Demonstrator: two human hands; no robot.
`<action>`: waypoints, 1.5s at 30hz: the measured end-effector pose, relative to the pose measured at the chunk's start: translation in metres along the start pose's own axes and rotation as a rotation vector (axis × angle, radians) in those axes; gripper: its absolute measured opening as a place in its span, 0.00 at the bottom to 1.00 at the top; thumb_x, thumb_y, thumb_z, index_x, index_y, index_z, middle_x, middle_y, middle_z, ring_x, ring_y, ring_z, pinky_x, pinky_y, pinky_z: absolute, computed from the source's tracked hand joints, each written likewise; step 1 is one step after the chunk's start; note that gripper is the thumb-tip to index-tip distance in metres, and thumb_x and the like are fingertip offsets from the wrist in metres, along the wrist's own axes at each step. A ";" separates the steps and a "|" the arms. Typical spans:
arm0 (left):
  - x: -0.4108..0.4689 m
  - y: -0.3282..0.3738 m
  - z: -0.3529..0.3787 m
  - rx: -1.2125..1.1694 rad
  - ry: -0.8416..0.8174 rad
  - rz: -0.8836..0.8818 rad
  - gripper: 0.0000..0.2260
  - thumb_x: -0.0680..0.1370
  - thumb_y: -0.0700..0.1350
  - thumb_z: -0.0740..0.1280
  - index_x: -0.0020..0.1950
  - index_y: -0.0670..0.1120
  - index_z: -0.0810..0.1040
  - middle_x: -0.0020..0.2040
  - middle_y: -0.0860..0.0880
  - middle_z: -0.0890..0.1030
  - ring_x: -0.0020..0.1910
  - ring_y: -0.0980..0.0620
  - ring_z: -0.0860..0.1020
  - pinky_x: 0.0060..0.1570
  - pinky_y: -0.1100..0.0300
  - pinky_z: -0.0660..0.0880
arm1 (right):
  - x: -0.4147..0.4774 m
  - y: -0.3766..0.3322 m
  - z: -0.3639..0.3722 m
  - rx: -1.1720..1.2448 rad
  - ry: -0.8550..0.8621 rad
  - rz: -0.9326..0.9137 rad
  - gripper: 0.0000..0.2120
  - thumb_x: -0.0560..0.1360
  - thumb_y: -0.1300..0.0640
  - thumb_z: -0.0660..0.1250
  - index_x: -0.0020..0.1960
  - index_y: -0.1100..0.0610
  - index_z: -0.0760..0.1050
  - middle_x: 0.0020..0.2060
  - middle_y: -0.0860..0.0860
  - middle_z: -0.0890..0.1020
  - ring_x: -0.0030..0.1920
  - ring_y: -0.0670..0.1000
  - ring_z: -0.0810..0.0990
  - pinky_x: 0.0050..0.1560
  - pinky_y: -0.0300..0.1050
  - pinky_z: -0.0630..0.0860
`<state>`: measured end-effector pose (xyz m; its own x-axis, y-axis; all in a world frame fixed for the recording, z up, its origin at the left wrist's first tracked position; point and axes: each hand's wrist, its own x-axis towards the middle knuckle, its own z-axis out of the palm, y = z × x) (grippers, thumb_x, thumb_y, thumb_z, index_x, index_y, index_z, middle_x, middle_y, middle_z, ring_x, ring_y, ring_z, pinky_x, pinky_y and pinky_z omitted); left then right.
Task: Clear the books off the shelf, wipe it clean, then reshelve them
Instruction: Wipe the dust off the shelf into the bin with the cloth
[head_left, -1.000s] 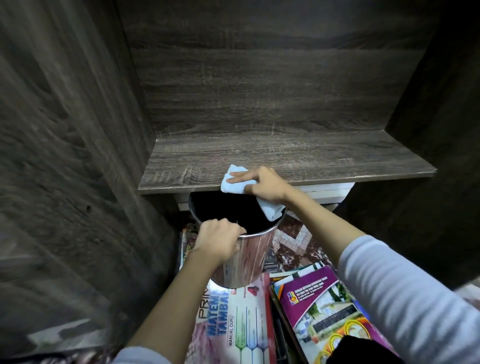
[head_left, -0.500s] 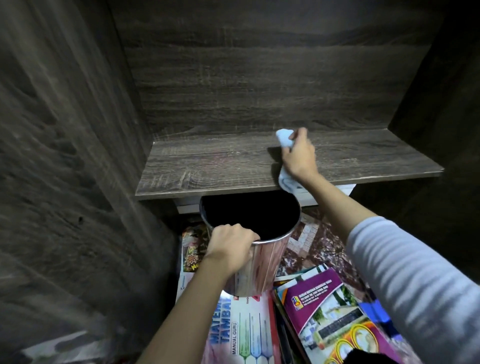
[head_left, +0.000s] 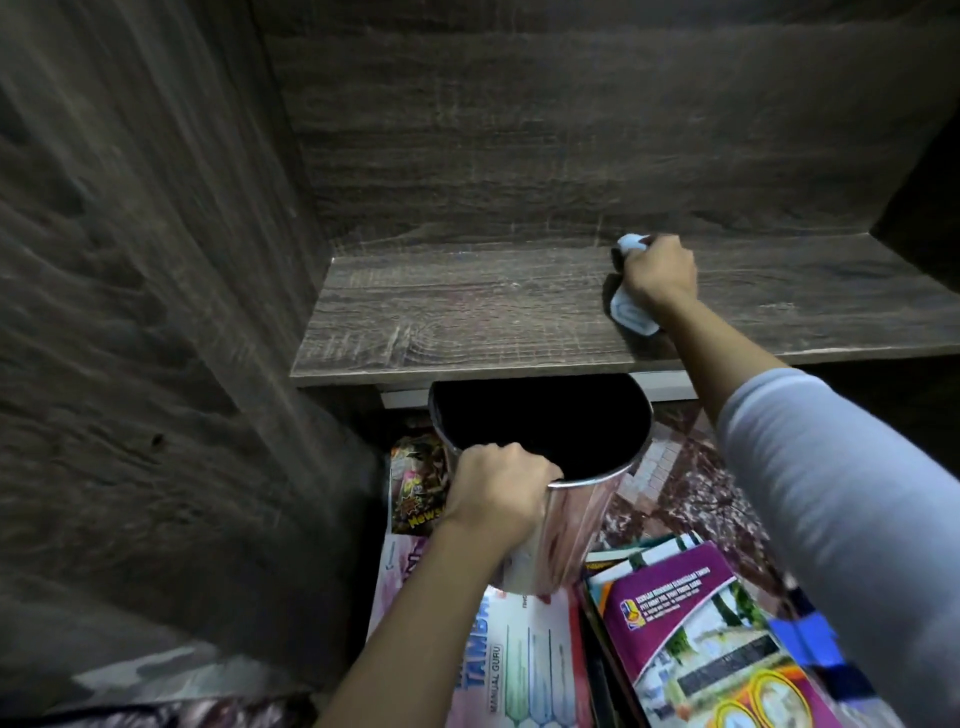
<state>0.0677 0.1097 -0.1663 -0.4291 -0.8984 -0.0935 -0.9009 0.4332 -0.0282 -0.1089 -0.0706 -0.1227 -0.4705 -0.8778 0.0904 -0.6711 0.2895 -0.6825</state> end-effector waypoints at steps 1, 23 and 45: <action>0.000 -0.002 0.001 -0.005 -0.002 -0.007 0.10 0.77 0.43 0.62 0.56 0.51 0.78 0.52 0.46 0.81 0.54 0.43 0.78 0.45 0.59 0.67 | 0.001 -0.003 0.001 -0.016 -0.026 -0.002 0.19 0.77 0.55 0.57 0.65 0.61 0.73 0.64 0.63 0.74 0.65 0.63 0.70 0.65 0.51 0.67; -0.014 -0.030 -0.006 -0.105 0.071 -0.023 0.08 0.51 0.46 0.73 0.26 0.50 0.78 0.21 0.49 0.74 0.19 0.47 0.75 0.23 0.68 0.63 | -0.048 -0.109 0.086 -0.022 -0.481 -0.433 0.20 0.78 0.59 0.56 0.69 0.54 0.71 0.69 0.61 0.70 0.69 0.60 0.67 0.64 0.43 0.65; -0.032 -0.058 -0.013 -0.063 0.055 -0.136 0.13 0.77 0.51 0.61 0.61 0.55 0.76 0.55 0.48 0.80 0.57 0.45 0.77 0.49 0.59 0.70 | -0.043 -0.136 0.112 0.045 -0.681 -0.557 0.20 0.76 0.60 0.57 0.66 0.51 0.74 0.70 0.57 0.70 0.70 0.54 0.67 0.61 0.37 0.63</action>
<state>0.1328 0.1126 -0.1489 -0.3047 -0.9517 -0.0388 -0.9524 0.3038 0.0256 0.0668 -0.1144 -0.1153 0.3723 -0.9278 -0.0237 -0.6708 -0.2514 -0.6977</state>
